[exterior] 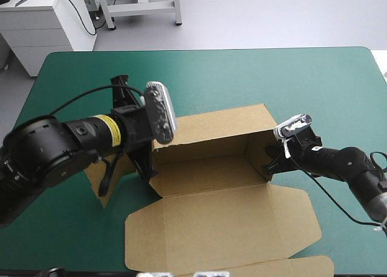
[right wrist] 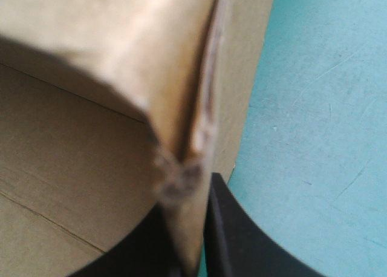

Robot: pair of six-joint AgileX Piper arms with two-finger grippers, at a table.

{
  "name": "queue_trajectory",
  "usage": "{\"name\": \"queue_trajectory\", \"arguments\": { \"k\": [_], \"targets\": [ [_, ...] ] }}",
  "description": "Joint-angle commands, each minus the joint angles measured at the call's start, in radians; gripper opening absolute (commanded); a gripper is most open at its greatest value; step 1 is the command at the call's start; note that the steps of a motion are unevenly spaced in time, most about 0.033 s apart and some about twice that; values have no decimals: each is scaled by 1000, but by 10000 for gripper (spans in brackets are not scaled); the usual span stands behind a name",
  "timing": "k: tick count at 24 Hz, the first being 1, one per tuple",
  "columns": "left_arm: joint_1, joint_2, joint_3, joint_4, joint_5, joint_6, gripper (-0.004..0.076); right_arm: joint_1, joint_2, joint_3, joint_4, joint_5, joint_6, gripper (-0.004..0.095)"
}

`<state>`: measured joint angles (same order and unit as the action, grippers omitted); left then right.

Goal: Fold the box

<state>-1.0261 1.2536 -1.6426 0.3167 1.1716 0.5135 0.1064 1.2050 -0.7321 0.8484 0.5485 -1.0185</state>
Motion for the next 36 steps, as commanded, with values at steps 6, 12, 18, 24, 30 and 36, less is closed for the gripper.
{"name": "queue_trajectory", "arguments": {
  "k": [6,12,18,24,30,36],
  "targets": [
    [437,-16,-45,-279,-99,-41,17,4,-14,-19,2,81,4,-1],
    [829,-16,-43,-547,-107,-52,11,4,-14,-19,2,81,4,-1],
    [1027,-18,49,-637,-79,-48,7,4,-14,-19,2,84,5,-1],
    [1036,-48,190,-688,-126,-13,6,2,-14,-54,-101,173,162,0],
    [1036,-48,190,-677,-148,-13,6,2,-14,-193,-336,399,497,-1],
    [1036,-48,190,-611,-156,-13,6,2,-14,-299,-426,601,643,0]
  ]
}}
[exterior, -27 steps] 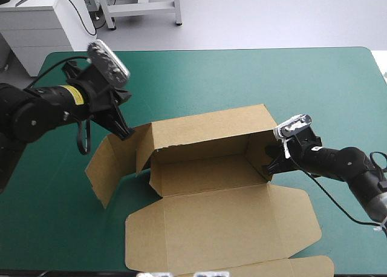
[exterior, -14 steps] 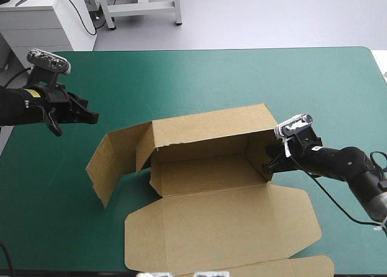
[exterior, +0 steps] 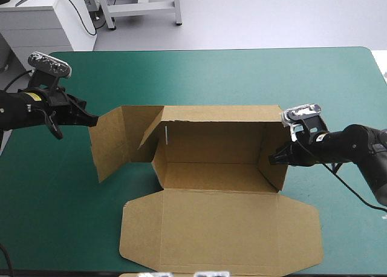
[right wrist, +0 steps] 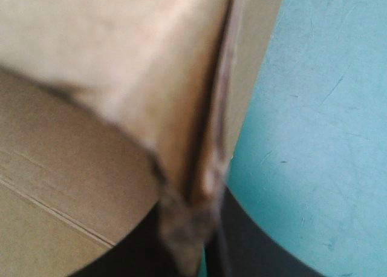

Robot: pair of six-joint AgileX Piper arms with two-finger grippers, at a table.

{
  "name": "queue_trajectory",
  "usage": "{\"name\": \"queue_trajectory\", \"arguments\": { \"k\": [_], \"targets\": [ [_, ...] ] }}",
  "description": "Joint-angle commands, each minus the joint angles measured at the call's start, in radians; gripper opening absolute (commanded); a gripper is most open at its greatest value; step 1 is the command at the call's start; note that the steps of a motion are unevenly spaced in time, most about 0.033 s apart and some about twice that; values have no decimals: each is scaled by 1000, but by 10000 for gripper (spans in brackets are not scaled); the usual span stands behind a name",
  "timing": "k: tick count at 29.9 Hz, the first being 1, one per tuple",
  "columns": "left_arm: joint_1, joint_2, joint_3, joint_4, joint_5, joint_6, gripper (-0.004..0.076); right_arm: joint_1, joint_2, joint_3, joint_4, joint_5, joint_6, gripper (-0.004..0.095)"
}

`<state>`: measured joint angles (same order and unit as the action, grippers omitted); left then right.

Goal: Fold the box

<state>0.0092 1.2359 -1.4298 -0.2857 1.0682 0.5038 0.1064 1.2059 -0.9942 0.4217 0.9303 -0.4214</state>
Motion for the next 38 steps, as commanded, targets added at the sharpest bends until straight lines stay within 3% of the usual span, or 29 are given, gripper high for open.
{"name": "queue_trajectory", "arguments": {
  "k": [1,8,26,30,33,38],
  "targets": [
    [1,-30,-23,-9,-53,-4,6,2,-15,-37,-21,224,56,0],
    [1,-30,-23,-11,-65,-4,6,2,44,-41,-172,231,189,-1],
    [1,-30,-23,-65,-104,-4,6,2,474,-433,-141,211,221,0],
    [1,-30,-23,-87,-105,-4,6,13,526,-485,-135,207,158,3],
    [1,-30,-23,-87,-105,-4,6,28,543,-500,-137,194,138,43],
    [1,-30,-23,-87,-105,-4,6,49,543,-524,-137,183,105,216]
  ]
}}
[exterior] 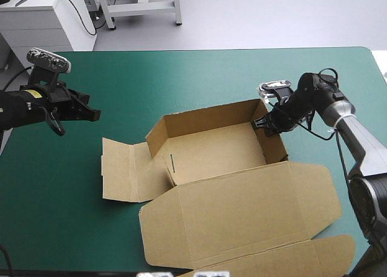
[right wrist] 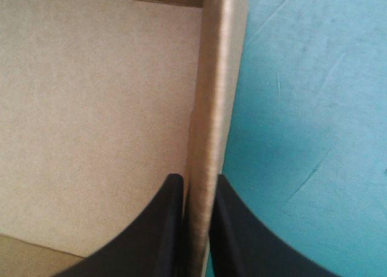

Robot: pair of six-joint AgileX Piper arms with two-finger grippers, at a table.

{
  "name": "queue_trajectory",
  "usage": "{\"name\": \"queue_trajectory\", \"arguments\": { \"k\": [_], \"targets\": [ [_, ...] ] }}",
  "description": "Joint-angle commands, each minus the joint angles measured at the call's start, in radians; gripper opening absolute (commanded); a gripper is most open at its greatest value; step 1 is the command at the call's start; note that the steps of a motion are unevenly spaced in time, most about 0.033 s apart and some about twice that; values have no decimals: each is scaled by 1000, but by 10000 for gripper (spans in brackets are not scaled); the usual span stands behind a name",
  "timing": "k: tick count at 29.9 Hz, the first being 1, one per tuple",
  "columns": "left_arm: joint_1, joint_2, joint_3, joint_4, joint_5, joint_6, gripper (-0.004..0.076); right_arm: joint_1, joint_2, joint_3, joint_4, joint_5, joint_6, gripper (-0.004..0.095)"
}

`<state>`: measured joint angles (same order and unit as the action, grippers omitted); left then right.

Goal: Fold the box

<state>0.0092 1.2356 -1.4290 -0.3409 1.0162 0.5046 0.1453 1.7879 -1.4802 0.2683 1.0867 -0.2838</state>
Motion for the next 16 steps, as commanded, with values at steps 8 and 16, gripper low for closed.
{"name": "queue_trajectory", "arguments": {
  "k": [8,16],
  "targets": [
    [1,-30,-24,-32,-53,-4,6,12,-41,-109,-4,111,-14,474],
    [1,-28,-24,-32,-55,-4,6,12,-102,-140,-76,164,9,475]
  ]
}}
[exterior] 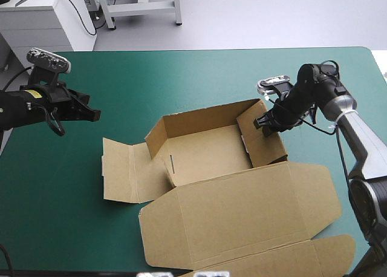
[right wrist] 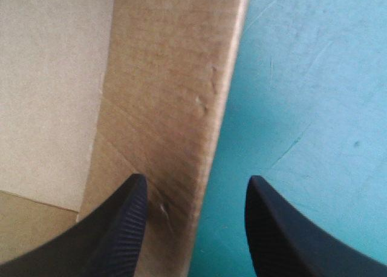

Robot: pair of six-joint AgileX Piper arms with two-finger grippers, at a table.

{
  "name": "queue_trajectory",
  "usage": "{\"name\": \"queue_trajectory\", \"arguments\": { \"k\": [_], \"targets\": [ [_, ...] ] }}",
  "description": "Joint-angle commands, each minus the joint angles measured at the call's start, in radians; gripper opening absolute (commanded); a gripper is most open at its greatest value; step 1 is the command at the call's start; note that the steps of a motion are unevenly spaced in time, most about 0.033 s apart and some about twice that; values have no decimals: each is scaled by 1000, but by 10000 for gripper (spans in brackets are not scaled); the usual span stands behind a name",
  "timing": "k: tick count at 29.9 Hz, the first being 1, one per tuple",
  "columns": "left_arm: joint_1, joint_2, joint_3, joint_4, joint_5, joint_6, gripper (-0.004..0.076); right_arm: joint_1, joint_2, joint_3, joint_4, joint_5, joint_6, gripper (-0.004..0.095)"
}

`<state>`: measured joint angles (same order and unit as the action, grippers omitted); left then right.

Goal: Fold the box

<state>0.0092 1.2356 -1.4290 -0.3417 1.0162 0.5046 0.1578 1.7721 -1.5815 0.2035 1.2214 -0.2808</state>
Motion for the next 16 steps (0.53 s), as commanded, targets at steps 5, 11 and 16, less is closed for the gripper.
{"name": "queue_trajectory", "arguments": {
  "k": [5,11,16],
  "targets": [
    [1,-28,-24,-33,-59,-4,6,0,-134,-39,-3,30,27,473],
    [1,-28,-24,-33,-56,-8,6,9,-127,-35,36,30,27,472],
    [1,-28,-24,-40,-54,-8,6,57,-109,-35,-44,30,27,472]
  ]
}}
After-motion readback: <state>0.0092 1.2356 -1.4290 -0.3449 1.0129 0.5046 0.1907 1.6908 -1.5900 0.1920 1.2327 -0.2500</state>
